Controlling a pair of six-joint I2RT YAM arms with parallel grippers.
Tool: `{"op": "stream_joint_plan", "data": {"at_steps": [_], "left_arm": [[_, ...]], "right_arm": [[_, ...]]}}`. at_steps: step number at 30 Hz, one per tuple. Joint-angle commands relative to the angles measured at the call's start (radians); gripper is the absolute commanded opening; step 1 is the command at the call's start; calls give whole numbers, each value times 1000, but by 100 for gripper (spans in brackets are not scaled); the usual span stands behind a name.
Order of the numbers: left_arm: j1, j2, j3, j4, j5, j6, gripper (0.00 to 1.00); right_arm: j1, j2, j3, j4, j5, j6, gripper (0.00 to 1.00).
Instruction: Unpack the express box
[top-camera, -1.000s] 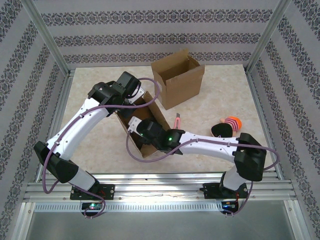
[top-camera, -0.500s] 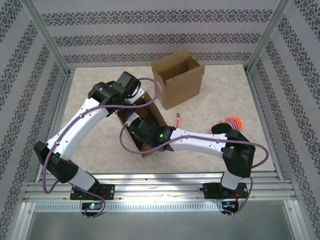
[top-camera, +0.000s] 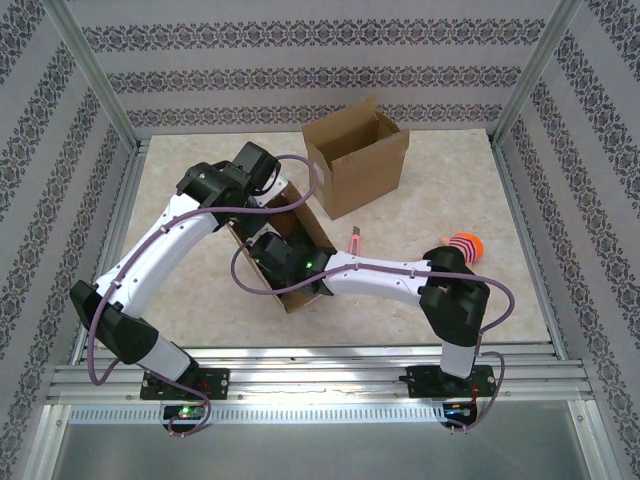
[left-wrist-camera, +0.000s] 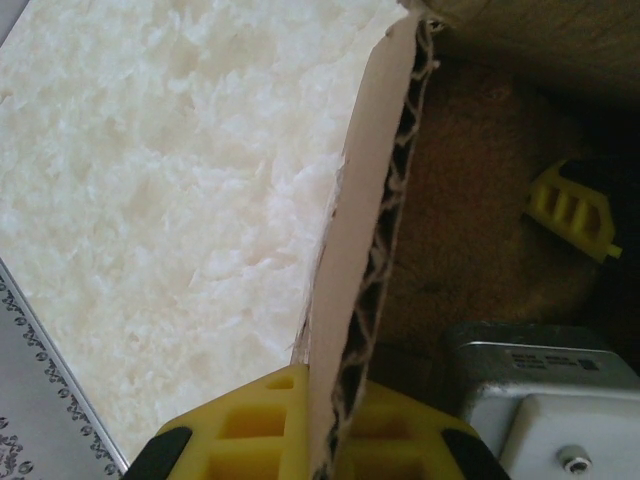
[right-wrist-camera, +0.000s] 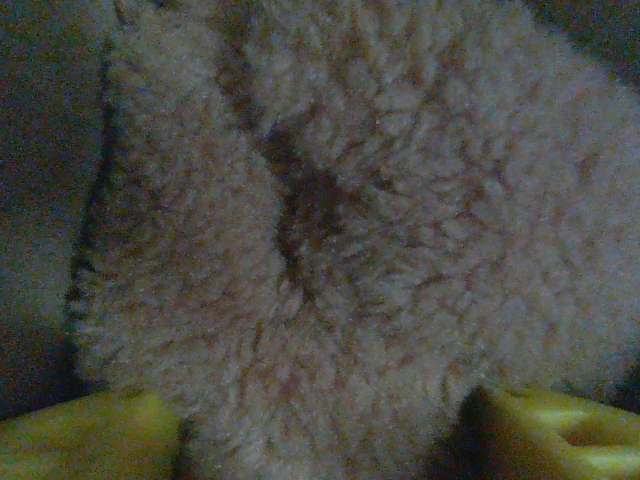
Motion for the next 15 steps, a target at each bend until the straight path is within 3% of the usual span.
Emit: {"op": "stream_joint_plan", "data": {"at_steps": [1,4,8,12,15], "left_arm": [[-1,-24,18,4,15,-23,0],[-1,-26,20,12,-7,-33,0],[4,-24,26,21,-13,-51,0],[10,-20,26,30,-16,-78,0],[13,-16,27,31,-24,-99,0]], "right_arm": [[-15,61,-15,-63,-65,39,66],[-14,49,-24,-58,-70,38,52],[-15,18,-40,-43,-68,35,24],[-15,-17,-52,-33,-64,31,3],[-13,-51,-57,-22,-62,28,0]]}}
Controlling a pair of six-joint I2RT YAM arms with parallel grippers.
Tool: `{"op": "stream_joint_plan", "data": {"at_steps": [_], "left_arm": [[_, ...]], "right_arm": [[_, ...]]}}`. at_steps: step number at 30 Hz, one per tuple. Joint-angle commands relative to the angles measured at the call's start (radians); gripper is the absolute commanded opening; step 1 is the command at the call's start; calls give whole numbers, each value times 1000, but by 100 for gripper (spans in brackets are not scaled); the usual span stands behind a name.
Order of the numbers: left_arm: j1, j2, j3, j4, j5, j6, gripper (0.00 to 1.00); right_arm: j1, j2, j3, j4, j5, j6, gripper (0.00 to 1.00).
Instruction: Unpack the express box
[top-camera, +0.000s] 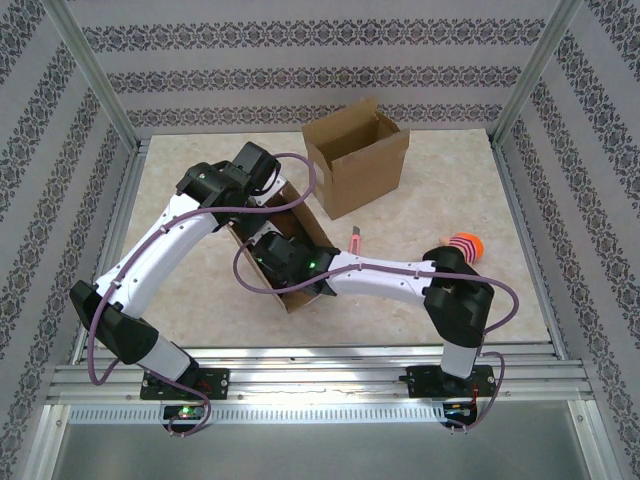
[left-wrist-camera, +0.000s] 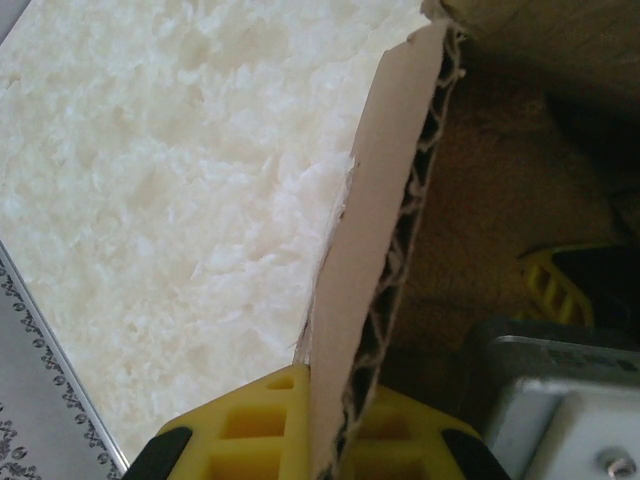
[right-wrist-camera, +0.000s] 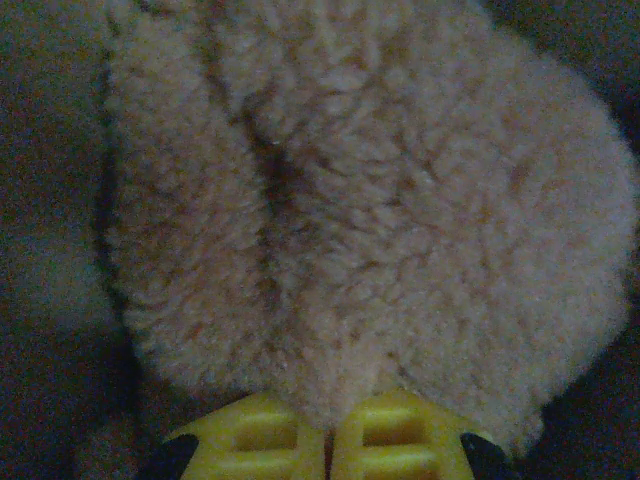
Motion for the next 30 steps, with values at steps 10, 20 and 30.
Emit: {"op": "stream_joint_plan", "data": {"at_steps": [10,20,30], "left_arm": [[14,-3,33,19,-14,-110,0],[23,17,60,3,-33,-146,0],[50,52,70,-10,-45,-196,0]], "right_arm": [[1,-146,-67,59,-69,-16,0],[20,-258,-138,159,-62,-16,0],[36,-402,-300,347,-58,9,0]]}}
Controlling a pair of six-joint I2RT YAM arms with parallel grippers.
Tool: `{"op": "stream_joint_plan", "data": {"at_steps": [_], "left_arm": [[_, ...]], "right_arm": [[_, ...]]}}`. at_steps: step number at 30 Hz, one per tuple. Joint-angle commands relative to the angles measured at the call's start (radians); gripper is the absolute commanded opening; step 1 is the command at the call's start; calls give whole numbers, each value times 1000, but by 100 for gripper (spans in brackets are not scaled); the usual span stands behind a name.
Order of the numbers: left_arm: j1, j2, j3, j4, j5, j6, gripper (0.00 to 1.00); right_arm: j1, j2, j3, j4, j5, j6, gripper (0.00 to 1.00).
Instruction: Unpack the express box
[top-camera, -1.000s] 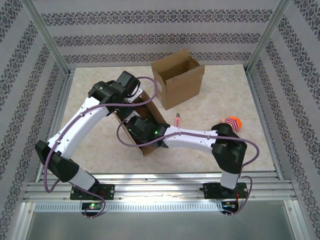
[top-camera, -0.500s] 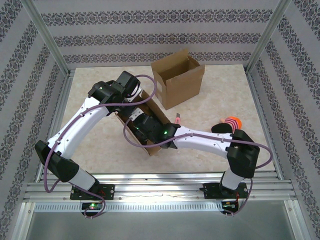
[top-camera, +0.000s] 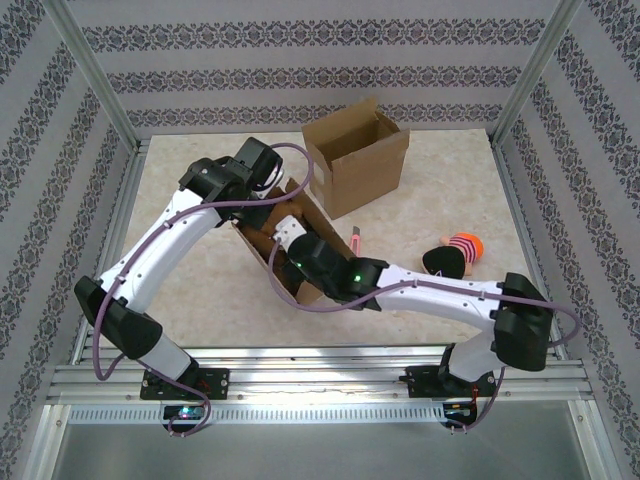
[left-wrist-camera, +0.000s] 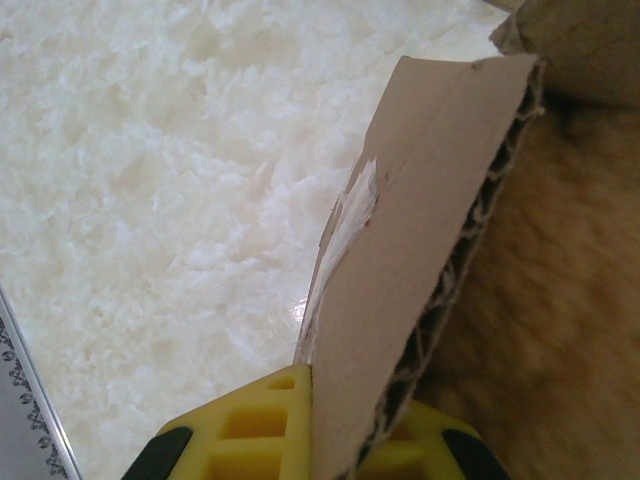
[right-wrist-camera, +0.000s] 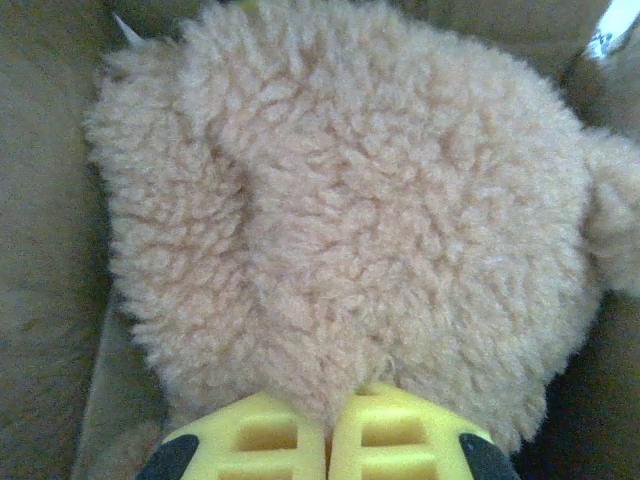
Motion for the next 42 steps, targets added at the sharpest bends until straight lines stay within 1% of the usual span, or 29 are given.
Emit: {"op": "stream_joint_plan", "data": {"at_steps": [1,5,12,17,21,27,35,42], "left_arm": [[42,17,28,-11,-53,-54,0],[63,27,30,-7,-46,-71,0],[130,34,17,2,8,-100,0],[177,32,8,4,51,-119,0],[202,34,-1,5,88,-135,0],[226,31,-23,7,114,-152,0],[262,33,-43,-2,153,-193,0],[302,23,-60,-21,187,-243,0]], "right_arm": [[14,-68,-51,122,0,19,0],[23,-88,-90,192,-5,22,0],[55,-127,-144,276,40,-6,0],[59,-169,-180,333,58,-12,0],[60,-200,-211,402,75,-11,0],[62,-236,-238,508,99,-9,0],[60,-277,-228,630,118,-28,0],[33,-318,-190,650,120,15,0]]}}
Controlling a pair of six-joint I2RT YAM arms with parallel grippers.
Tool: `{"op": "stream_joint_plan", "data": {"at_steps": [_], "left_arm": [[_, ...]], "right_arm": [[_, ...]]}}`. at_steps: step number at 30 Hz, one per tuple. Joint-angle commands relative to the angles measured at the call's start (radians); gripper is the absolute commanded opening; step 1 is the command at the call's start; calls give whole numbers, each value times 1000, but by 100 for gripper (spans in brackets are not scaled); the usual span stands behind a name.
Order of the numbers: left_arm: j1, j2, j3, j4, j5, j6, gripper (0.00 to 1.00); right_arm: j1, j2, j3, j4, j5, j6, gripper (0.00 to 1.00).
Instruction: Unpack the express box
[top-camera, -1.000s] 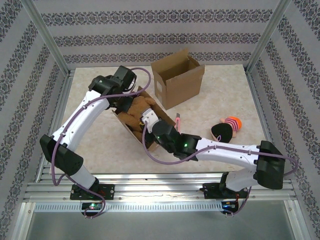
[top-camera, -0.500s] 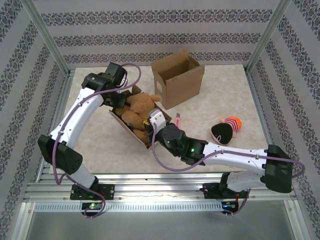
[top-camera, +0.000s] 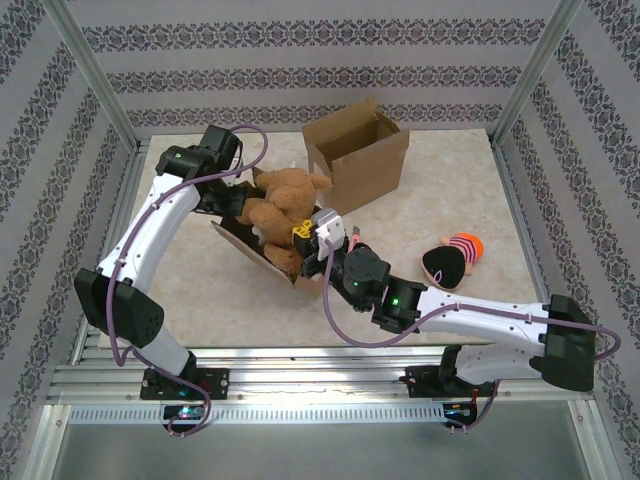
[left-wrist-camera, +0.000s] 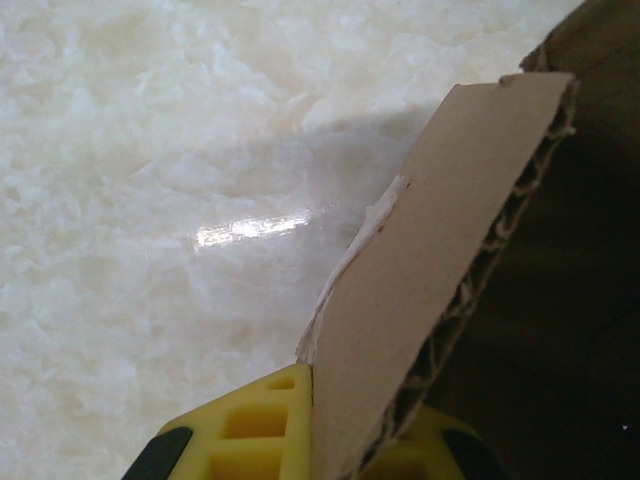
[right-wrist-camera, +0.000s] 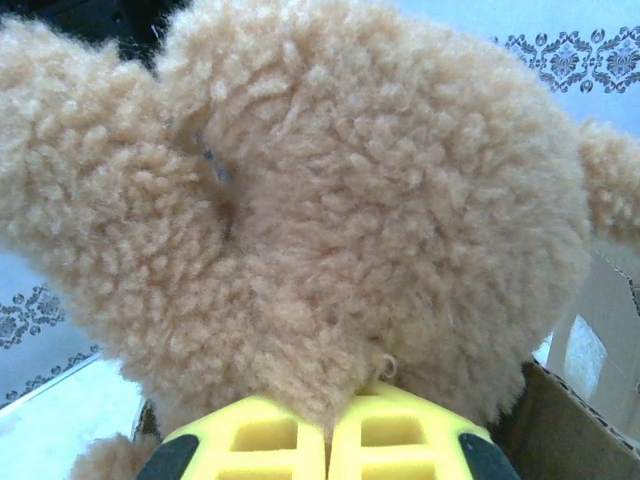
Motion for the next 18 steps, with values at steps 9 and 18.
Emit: {"op": "stream_joint_plan", "data": {"at_steps": [9,18], "left_arm": [[58,-16,-24,-24,-2,-91,0],[101,-2,-13,-34,17,-106,0]], "right_arm": [[-130,-175,32,126,-80,228,0],[-187,-321,-7,85,-76,293,0]]}}
